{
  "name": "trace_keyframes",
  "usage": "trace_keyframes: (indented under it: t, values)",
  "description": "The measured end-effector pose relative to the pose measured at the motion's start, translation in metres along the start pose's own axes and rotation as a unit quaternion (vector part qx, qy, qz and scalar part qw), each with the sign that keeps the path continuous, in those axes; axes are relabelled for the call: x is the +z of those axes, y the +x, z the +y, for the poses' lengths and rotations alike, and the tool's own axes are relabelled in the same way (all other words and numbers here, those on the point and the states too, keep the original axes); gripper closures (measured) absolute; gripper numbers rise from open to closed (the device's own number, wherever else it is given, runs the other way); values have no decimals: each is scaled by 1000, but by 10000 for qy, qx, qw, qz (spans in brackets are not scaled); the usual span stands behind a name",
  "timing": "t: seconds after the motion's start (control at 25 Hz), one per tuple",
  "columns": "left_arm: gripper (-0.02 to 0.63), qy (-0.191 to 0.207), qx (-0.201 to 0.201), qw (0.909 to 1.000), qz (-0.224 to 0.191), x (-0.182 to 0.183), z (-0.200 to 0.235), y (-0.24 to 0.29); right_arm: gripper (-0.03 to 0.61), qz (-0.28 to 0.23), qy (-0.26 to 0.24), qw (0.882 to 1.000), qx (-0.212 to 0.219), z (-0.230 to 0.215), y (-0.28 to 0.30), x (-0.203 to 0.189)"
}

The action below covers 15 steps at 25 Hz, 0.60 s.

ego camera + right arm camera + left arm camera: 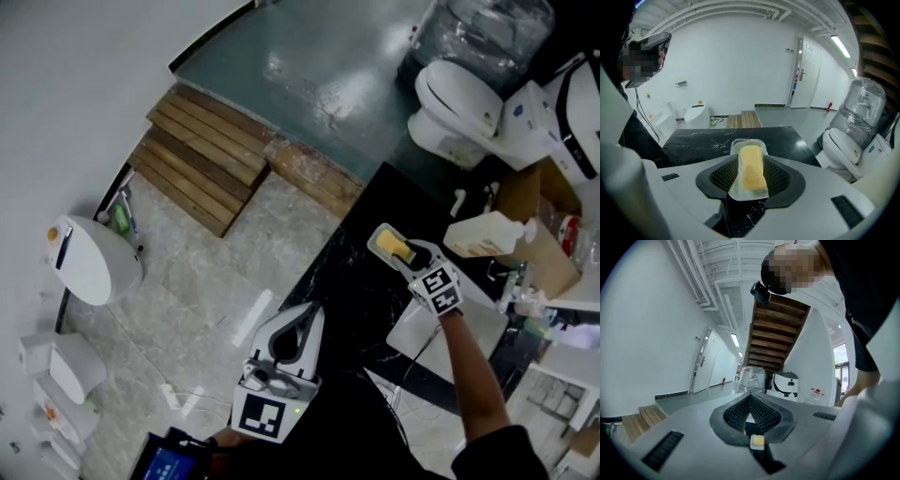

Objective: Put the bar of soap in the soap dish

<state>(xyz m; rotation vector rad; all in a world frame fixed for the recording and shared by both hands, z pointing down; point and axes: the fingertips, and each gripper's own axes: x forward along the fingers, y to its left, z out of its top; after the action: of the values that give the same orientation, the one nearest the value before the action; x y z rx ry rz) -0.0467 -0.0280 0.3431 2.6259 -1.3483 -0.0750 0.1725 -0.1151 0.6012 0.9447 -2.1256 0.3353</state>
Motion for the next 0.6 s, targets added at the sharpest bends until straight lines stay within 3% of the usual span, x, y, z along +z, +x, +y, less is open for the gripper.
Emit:
trace_keyframes:
  t: [0.2,0.6]
  values:
    - [612,-52,-151,9999,-23,2,-7,0,408,-526,469,9973,-185,-1,-16,12]
    - [612,-67,-384,9992,-9,1,-20,3,410,-1047,965,9885,-505,12,-44,30]
